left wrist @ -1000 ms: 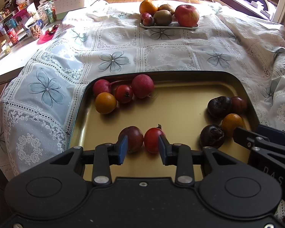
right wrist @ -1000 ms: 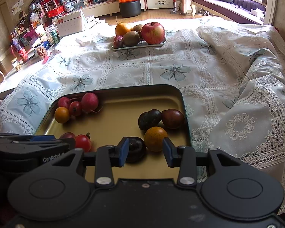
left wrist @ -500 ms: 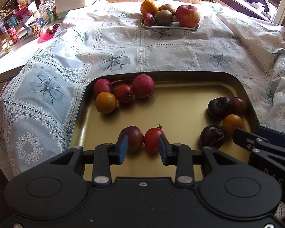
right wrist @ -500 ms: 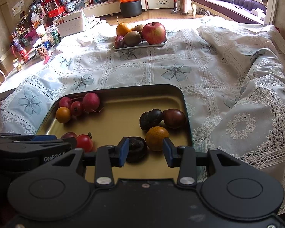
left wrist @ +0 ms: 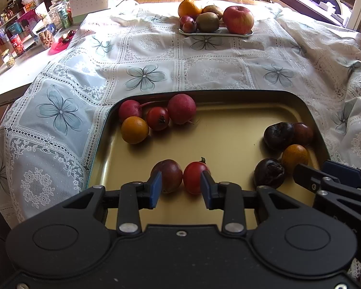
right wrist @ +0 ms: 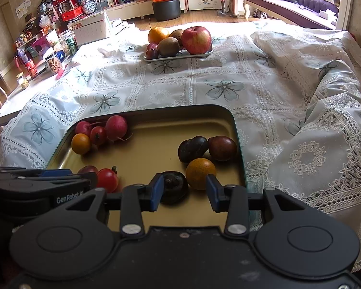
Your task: Organize fruits
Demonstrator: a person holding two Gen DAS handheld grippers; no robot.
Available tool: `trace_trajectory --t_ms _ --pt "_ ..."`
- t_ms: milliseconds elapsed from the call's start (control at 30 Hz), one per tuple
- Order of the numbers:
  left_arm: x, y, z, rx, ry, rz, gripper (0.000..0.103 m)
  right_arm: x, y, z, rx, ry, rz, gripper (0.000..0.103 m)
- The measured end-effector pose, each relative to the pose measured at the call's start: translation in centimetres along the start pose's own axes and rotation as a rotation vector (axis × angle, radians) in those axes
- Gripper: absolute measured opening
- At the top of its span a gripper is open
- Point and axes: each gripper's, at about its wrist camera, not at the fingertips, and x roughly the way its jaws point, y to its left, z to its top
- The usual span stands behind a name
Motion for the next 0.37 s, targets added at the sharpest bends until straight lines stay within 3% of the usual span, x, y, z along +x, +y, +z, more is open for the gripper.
trace_trajectory --t_ms 367 --pt "-0.12 -0.02 -0.04 0.004 -0.013 0.005 0.044 0.04 0.06 -0.05 0.001 0.001 0.002 0.041"
